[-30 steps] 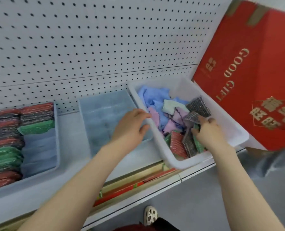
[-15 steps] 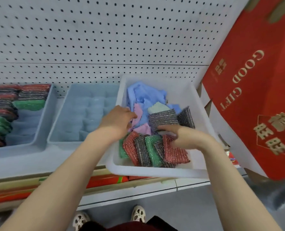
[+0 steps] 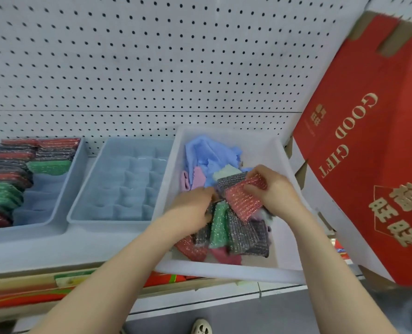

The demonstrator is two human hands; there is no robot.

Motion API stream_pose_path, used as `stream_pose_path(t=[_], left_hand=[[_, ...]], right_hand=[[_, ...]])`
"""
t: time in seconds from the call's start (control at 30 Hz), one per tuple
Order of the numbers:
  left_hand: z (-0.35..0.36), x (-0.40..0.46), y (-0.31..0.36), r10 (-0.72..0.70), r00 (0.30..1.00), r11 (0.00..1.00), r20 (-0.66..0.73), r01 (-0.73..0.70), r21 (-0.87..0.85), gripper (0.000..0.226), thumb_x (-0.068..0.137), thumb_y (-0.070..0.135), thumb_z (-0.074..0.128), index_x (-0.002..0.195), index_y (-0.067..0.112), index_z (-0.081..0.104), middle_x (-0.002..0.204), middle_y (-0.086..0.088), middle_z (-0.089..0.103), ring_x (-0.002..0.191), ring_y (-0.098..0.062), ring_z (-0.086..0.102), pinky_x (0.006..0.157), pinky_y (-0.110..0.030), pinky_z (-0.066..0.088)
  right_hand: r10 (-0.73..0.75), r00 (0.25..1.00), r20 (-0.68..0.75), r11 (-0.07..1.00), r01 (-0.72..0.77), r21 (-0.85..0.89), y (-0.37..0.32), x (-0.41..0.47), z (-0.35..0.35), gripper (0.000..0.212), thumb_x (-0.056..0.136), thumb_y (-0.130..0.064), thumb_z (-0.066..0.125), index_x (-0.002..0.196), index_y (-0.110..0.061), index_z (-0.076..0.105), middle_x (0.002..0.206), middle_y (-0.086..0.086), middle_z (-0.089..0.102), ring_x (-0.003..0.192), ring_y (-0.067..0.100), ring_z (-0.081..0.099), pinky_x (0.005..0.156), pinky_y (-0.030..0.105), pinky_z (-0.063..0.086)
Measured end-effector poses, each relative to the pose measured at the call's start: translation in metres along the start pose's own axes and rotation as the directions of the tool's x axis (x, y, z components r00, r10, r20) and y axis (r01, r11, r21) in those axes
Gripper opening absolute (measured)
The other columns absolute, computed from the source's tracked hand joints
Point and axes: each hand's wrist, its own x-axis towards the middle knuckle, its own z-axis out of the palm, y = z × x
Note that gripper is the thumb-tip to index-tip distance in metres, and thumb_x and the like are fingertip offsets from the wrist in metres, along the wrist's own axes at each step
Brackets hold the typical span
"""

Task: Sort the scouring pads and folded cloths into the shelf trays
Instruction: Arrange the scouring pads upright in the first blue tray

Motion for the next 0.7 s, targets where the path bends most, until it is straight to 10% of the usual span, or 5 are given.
stream_pose_path(t=[0.13, 0.27, 0.53, 0.6, 0.7], left_hand=[[-0.027, 0.009, -0.005, -0.223, 0.937, 0.918, -0.268, 0.109, -0.382, 0.036, 0.094, 0.013, 0.049, 0.130, 0.017, 0.046, 0.126, -0.006, 0.050, 0.100, -0.026, 0.056, 0.077, -0.033, 0.042], [-0.031, 0.014, -0.003, -0.245, 0.967, 0.347, 0.070, 0.155, -0.925, 0.025, 0.098, 0.039, 0.049, 0.119, 0.026, 0.048, 0.111, 0.009, 0.065, 0.092, -0.012, 0.066, 0.074, -0.033, 0.059], [-0.017, 0.018, -0.023, -0.423, 0.865, 0.551, -0.270, 0.010, -0.834, 0.062, 0.067, 0.038, 0.085, 0.113, 0.033, 0.044, 0.097, 0.021, 0.061, 0.087, 0.004, 0.060, 0.069, -0.017, 0.045], [-0.027, 0.016, -0.027, -0.476, 0.800, 0.594, -0.365, -0.013, -0.804, 0.063, 0.068, 0.037, 0.083, 0.112, 0.039, 0.039, 0.090, 0.027, 0.057, 0.076, 0.016, 0.054, 0.059, -0.007, 0.037], [-0.040, 0.011, -0.039, -0.503, 0.733, 0.592, -0.457, -0.093, -0.801, 0.070, 0.071, 0.036, 0.080, 0.124, 0.047, 0.036, 0.084, 0.035, 0.058, 0.074, 0.024, 0.055, 0.057, -0.001, 0.039]], right_hand=[[0.161, 0.986, 0.041, 0.744, -0.149, 0.651, -0.005, 0.004, -0.017, 0.008, 0.092, -0.015, 0.067, 0.096, -0.020, 0.062, 0.087, 0.004, 0.070, 0.068, 0.010, 0.067, 0.060, 0.024, 0.054], [0.118, 0.985, 0.128, 0.746, -0.173, 0.643, -0.018, 0.006, 0.006, 0.010, 0.091, -0.010, 0.068, 0.096, -0.011, 0.060, 0.086, 0.013, 0.068, 0.063, 0.018, 0.068, 0.055, 0.028, 0.057], [0.034, 0.991, 0.127, 0.864, -0.093, 0.496, -0.018, 0.024, 0.009, 0.019, 0.096, -0.034, 0.061, 0.098, -0.020, 0.075, 0.090, 0.007, 0.073, 0.079, 0.018, 0.067, 0.066, 0.026, 0.054], [0.016, 1.000, -0.014, 0.986, -0.013, 0.167, -0.011, 0.038, 0.005, 0.024, 0.099, -0.026, 0.055, 0.117, -0.022, 0.070, 0.107, 0.005, 0.073, 0.096, 0.022, 0.066, 0.080, 0.032, 0.053], [-0.087, 0.975, 0.205, 0.960, 0.137, -0.243, -0.009, 0.054, 0.018, 0.050, 0.094, -0.010, 0.057, 0.142, -0.019, 0.050, 0.142, 0.007, 0.055, 0.130, 0.027, 0.049, 0.107, 0.036, 0.038]])
